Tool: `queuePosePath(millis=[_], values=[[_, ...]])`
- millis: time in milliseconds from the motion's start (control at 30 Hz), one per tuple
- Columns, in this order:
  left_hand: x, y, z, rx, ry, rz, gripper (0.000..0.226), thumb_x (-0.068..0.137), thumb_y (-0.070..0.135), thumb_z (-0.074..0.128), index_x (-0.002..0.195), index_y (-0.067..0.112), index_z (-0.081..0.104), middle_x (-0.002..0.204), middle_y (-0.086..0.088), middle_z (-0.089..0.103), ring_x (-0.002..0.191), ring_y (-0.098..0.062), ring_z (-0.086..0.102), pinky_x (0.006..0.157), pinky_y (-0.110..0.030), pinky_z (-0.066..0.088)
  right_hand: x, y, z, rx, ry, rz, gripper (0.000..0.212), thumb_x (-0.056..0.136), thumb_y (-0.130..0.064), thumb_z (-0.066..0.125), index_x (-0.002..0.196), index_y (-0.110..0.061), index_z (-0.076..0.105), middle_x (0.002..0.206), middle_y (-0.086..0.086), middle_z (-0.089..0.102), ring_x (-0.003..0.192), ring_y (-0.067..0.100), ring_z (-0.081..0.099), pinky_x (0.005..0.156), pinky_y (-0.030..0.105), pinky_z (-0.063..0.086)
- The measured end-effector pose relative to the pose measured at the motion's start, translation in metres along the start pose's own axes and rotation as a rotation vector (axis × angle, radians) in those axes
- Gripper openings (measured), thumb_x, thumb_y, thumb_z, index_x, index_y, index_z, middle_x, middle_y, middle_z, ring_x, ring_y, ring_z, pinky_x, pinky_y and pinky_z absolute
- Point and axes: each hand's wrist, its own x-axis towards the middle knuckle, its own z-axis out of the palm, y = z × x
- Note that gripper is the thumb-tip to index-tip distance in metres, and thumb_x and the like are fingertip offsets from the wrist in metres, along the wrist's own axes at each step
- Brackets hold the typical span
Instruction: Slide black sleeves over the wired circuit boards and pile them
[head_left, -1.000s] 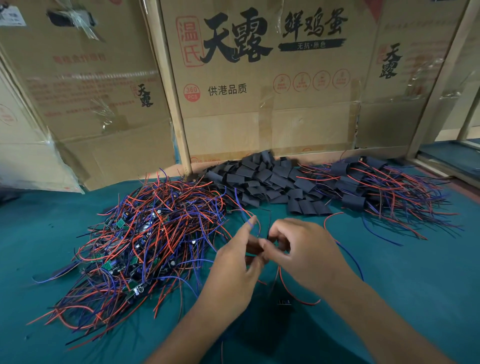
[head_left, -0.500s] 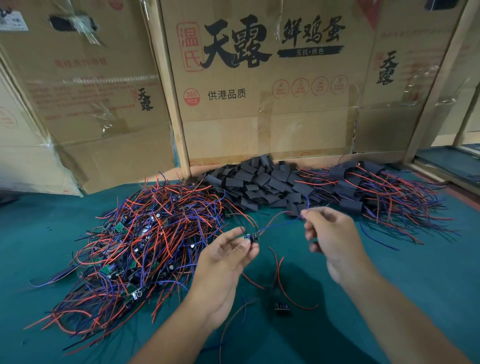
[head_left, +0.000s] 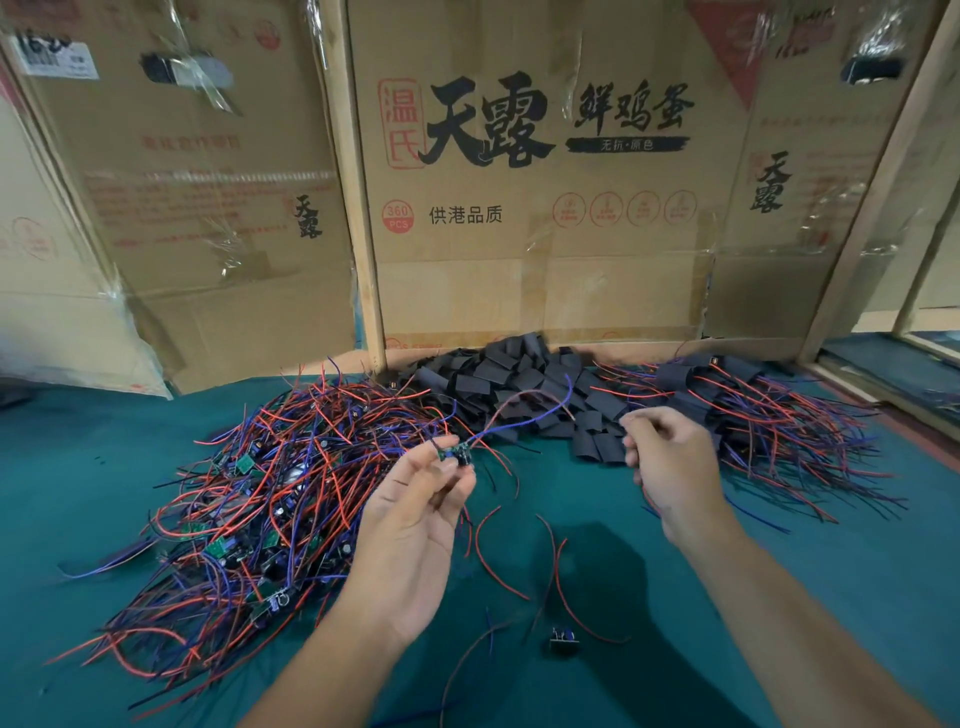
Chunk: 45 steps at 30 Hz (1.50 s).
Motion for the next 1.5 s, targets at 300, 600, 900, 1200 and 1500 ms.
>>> queuePosePath(millis=[300,600,900,1200,1500], values=[[0.009,0.012,-0.009,0.083,-0.07,0.081,0.017,0.081,0.007,0.065,0.09,0.017,0.077,0.086,-0.003,0.065,0.083,-0.013,0.066,0.079,-0.02,0.056,0.087,-0.014,0.07,-0.889,-0.468,-0.276,0.007,0.09,-0.018,0.06,0.085,-0.018,0.064,0.099,0.01,0.072,0.091,0.029,0.066,0.08,0.038,0.054],[0.012,0.01,-0.013,0.134,-0.022,0.106,0.015,0.08,0.01,0.065,0.088,0.015,0.076,0.083,-0.002,0.065,0.078,-0.012,0.065,0.075,-0.019,0.056,0.114,0.006,0.144,-1.143,-0.513,-0.221,0.053,0.086,-0.061,0.062,0.069,-0.011,0.054,0.072,0.007,0.06,0.065,0.027,0.058,0.052,0.03,0.037],[0.011,0.012,-0.016,0.216,-0.068,0.115,0.02,0.078,0.029,0.068,0.09,0.014,0.075,0.087,-0.007,0.063,0.077,-0.013,0.059,0.071,-0.02,0.055,0.121,0.023,0.147,-1.075,-0.638,-0.097,0.045,0.082,-0.049,0.073,0.066,-0.011,0.054,0.061,0.007,0.047,0.057,0.023,0.045,0.055,0.029,0.029],[0.011,0.012,-0.017,0.244,-0.124,0.104,0.031,0.083,0.03,0.064,0.107,0.011,0.069,0.107,-0.014,0.072,0.071,-0.013,0.061,0.062,-0.022,0.054,0.085,-0.007,0.124,-0.936,-0.535,-0.285,0.036,0.094,-0.043,0.061,0.076,-0.012,0.053,0.07,0.003,0.053,0.067,0.023,0.051,0.062,0.03,0.033],[0.014,0.008,-0.02,0.506,-0.064,0.23,0.028,0.086,0.036,0.063,0.106,0.017,0.072,0.106,-0.008,0.075,0.061,-0.008,0.053,0.057,-0.025,0.046,-0.056,-0.055,0.048,-0.597,-0.84,-0.477,0.055,0.064,-0.084,0.062,0.099,-0.042,0.058,0.096,-0.023,0.067,0.096,-0.006,0.062,0.084,0.019,0.049]])
